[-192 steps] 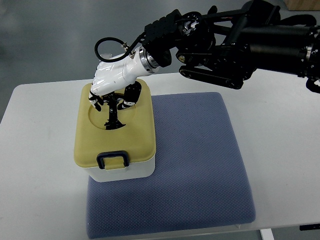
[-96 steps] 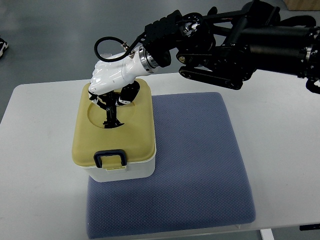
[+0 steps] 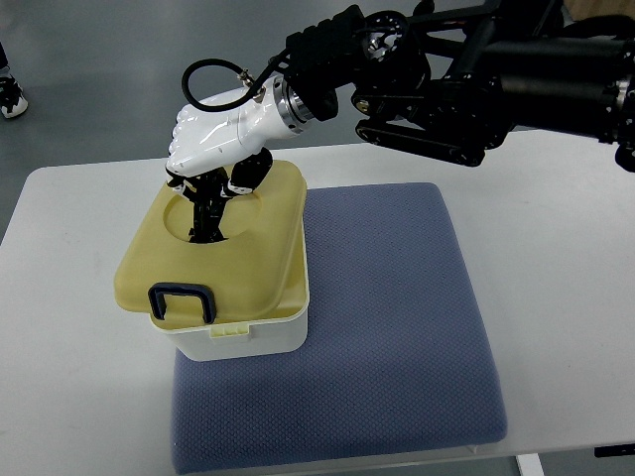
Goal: Open white storage box with right hand
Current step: 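Lift the yellow lid off the box with the right hand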
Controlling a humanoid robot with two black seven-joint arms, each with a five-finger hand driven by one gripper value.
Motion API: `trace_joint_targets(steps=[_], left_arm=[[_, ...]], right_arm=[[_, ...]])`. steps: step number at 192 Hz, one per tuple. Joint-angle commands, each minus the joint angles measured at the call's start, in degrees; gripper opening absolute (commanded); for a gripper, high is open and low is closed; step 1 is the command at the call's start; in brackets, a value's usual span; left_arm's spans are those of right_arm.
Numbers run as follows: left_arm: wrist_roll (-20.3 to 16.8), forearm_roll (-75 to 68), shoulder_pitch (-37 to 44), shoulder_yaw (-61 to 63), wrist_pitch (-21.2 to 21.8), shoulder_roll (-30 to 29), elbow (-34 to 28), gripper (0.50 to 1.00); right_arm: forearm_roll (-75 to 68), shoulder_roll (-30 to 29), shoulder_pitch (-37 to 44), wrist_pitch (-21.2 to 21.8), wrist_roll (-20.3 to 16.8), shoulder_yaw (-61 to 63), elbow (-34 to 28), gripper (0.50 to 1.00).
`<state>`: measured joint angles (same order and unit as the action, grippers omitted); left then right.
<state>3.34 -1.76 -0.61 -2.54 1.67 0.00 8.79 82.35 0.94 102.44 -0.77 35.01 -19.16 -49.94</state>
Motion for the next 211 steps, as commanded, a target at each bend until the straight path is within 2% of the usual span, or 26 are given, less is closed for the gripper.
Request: trace_joint_targets(steps=[1, 50, 116, 153, 188, 211], left_arm=[[0.0, 0.0, 0.0, 0.0, 0.0, 0.0, 0.0, 1.000], [0.0, 0.0, 0.0, 0.0, 0.0, 0.0, 0.0, 1.000], [0.0, 0.0, 0.1, 0.0, 0.0, 0.0, 0.0, 1.000], [0.0, 0.0, 0.1, 0.0, 0.0, 0.0, 0.0, 1.000], [0.0, 0.0, 0.1, 0.0, 0.0, 0.0, 0.0, 1.000], [0.0, 0.0, 0.1, 0.0, 0.0, 0.0, 0.0, 1.000]], right_arm=[[-0.1, 0.5, 2.6, 0.0, 0.0, 0.4, -0.1, 0.500], [-0.3, 5.8, 5.8, 0.1, 0.0, 0.4, -0.6, 0.500], [0.9, 23.3, 6.5, 0.4, 0.0, 0.3, -9.8, 0.500], [3.5, 31.4, 2.9, 0.2, 0.0, 0.2, -12.9, 0.500], [4.8, 35.7, -1.6, 0.0, 0.0, 0.3, -12.9, 0.500], [5.1, 38.3, -5.2, -2.6, 0.0, 0.3, -12.9, 0.500]])
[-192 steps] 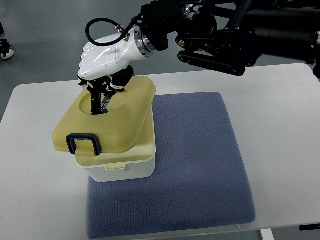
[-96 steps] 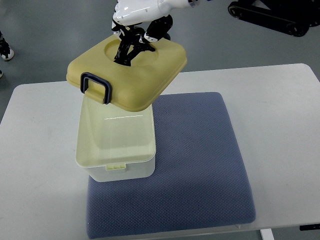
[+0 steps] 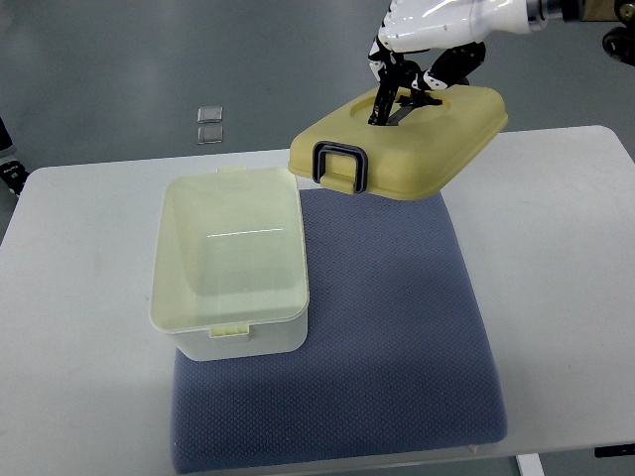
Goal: Open white storage box with right hand
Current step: 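Lift the yellow lid off the box with the right hand, then lower the held lid onto the mat beside the box and release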
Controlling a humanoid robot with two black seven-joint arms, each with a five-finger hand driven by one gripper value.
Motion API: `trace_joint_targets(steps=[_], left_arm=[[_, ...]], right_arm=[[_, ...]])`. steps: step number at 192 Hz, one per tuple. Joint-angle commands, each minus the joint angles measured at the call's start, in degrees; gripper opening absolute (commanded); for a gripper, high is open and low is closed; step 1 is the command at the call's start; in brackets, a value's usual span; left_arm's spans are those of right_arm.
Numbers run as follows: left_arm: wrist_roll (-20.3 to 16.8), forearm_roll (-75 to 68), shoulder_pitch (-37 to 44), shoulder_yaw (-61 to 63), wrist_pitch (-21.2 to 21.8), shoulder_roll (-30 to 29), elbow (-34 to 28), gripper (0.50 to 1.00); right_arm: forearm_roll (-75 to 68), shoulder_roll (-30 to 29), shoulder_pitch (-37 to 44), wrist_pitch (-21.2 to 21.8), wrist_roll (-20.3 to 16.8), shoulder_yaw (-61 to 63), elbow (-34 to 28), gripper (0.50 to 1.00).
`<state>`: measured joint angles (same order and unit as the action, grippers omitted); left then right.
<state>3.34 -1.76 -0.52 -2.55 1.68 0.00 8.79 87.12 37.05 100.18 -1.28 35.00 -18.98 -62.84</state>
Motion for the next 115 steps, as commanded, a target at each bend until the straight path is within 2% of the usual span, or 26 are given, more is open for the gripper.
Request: trace_joint_targets(steps=[1, 47, 76, 93, 115], left_arm=[[0.0, 0.0, 0.0, 0.0, 0.0, 0.0, 0.0, 1.000], [0.0, 0.0, 0.0, 0.0, 0.0, 0.0, 0.0, 1.000], [0.0, 0.0, 0.0, 0.0, 0.0, 0.0, 0.0, 1.000], [0.0, 0.0, 0.0, 0.0, 0.1, 0.0, 0.0, 1.000], [0.0, 0.0, 0.0, 0.0, 0.0, 0.0, 0.0, 1.000]], right_arm=[[0.3, 2.3, -3.3, -2.3, 0.0, 0.0, 0.0, 0.500], [0.9, 4.1, -8.8, -6.4, 0.0, 0.0, 0.2, 0.500], [1.1, 3.1, -12.3, -8.1, 0.0, 0.2, 1.0, 0.500], [1.1, 1.7, -15.3, -11.2, 0.0, 0.3, 1.1, 0.500], [1.3, 0.8, -18.4, -12.9, 0.0, 0.2, 2.4, 0.500]])
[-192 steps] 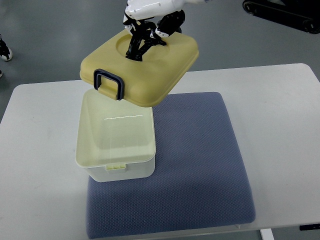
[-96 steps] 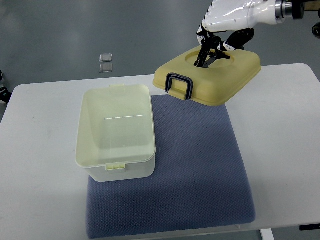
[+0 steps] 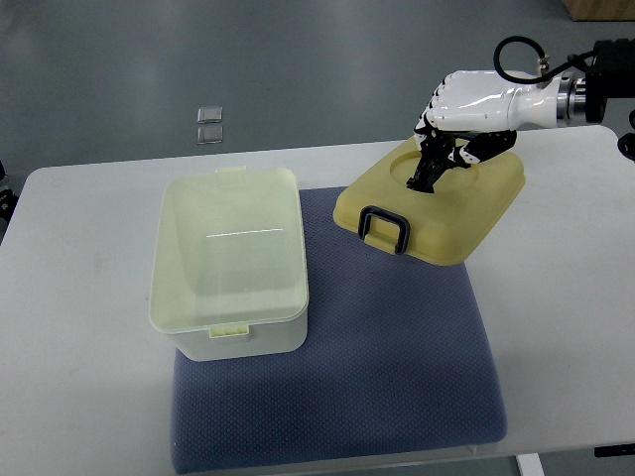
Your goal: Open white storage box with right hand
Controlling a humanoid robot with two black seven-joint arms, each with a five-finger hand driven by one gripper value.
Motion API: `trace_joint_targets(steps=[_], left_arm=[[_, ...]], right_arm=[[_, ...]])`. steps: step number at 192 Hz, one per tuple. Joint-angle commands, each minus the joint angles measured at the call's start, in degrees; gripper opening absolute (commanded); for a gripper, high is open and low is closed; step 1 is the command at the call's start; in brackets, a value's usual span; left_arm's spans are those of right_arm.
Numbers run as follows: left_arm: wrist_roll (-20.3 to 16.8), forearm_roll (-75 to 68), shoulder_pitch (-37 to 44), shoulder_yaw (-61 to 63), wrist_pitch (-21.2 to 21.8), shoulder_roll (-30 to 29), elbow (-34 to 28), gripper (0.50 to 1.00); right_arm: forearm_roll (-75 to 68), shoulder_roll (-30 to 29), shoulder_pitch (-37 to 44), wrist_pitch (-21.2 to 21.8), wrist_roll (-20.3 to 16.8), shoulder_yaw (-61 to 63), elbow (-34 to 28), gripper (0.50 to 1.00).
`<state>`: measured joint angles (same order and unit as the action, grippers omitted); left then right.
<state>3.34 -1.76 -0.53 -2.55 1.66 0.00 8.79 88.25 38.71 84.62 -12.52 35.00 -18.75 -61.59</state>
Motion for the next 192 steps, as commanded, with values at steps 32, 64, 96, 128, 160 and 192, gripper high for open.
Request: trace_joint_targets(steps=[32, 64, 96, 128, 160, 192], left_arm=[[0.0, 0.0, 0.0, 0.0, 0.0, 0.0, 0.0, 1.000], [0.0, 0.0, 0.0, 0.0, 0.0, 0.0, 0.0, 1.000], [0.0, 0.0, 0.0, 0.0, 0.0, 0.0, 0.0, 1.000], [0.0, 0.0, 0.0, 0.0, 0.0, 0.0, 0.0, 1.000], [0.0, 0.0, 0.0, 0.0, 0.0, 0.0, 0.0, 1.000], [0.0, 0.0, 0.0, 0.0, 0.0, 0.0, 0.0, 1.000]], right_arm=[[0.4, -1.2, -5.0, -2.6, 0.0, 0.0, 2.3, 0.500], [0.5, -3.3, -6.6, -2.8, 0.0, 0.0, 3.1, 0.500], [0.4, -5.2, -8.2, -3.7, 0.0, 0.1, 3.2, 0.500], [0.3, -6.6, -9.9, -4.1, 0.0, 0.1, 3.4, 0.564], [-0.7, -7.2, -10.9, -4.2, 0.0, 0.2, 3.4, 0.846], [-0.9, -7.8, -10.9, -4.0, 0.0, 0.2, 3.3, 0.928]])
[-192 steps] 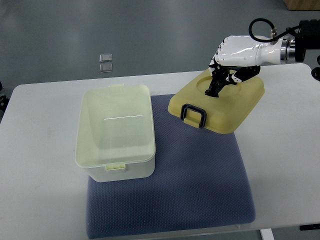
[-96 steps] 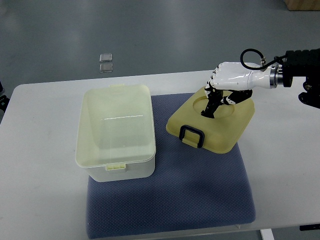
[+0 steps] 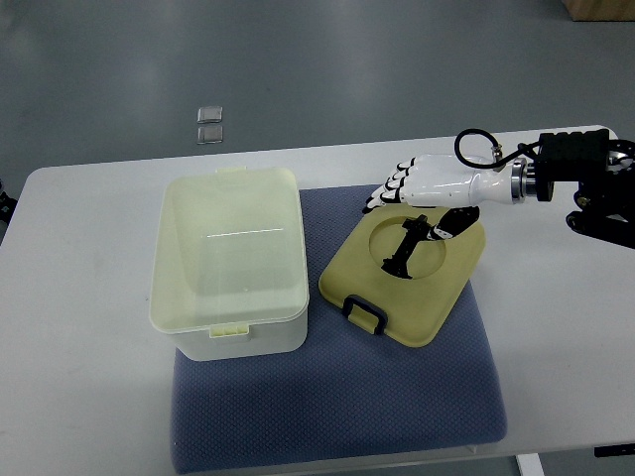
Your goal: Open white storage box with right hand
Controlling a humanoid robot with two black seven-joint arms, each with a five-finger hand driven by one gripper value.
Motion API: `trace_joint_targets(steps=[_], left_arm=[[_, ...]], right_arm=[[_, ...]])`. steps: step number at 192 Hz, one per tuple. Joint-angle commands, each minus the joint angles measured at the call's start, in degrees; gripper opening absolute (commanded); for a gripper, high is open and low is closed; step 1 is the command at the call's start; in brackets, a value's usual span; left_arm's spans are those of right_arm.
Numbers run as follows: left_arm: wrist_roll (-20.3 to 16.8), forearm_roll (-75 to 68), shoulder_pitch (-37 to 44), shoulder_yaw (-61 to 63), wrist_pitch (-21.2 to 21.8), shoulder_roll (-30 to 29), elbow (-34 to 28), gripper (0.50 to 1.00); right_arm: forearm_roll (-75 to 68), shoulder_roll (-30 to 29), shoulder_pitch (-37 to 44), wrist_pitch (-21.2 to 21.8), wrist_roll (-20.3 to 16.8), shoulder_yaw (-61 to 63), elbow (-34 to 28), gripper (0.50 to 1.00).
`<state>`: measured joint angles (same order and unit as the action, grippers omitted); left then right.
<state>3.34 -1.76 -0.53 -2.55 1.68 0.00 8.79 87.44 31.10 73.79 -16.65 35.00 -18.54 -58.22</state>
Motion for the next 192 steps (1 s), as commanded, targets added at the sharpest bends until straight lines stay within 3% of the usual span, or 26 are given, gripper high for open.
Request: trace_joint_targets(steps=[1, 52, 102, 156, 192], left_arm=[[0.0, 0.0, 0.0, 0.0, 0.0, 0.0, 0.0, 1.000], [0.0, 0.0, 0.0, 0.0, 0.0, 0.0, 0.0, 1.000], [0.0, 0.0, 0.0, 0.0, 0.0, 0.0, 0.0, 1.000], [0.0, 0.0, 0.0, 0.0, 0.0, 0.0, 0.0, 1.000], [0.0, 0.0, 0.0, 0.0, 0.0, 0.0, 0.0, 1.000]], right_arm=[[-0.1, -0.2, 0.0, 0.1, 0.0, 0.0, 0.0, 0.928], [-4.7, 2.7, 3.6, 2.6, 0.0, 0.0, 0.0, 0.928], [-19.1, 4.5, 4.6, 24.7, 0.0, 9.5, -0.1, 0.928], [-54.2, 3.5, -2.4, 28.3, -10.3, 19.4, 2.1, 0.930], [-79.1, -1.5, -7.1, 28.2, -14.1, 23.5, 5.8, 0.930]])
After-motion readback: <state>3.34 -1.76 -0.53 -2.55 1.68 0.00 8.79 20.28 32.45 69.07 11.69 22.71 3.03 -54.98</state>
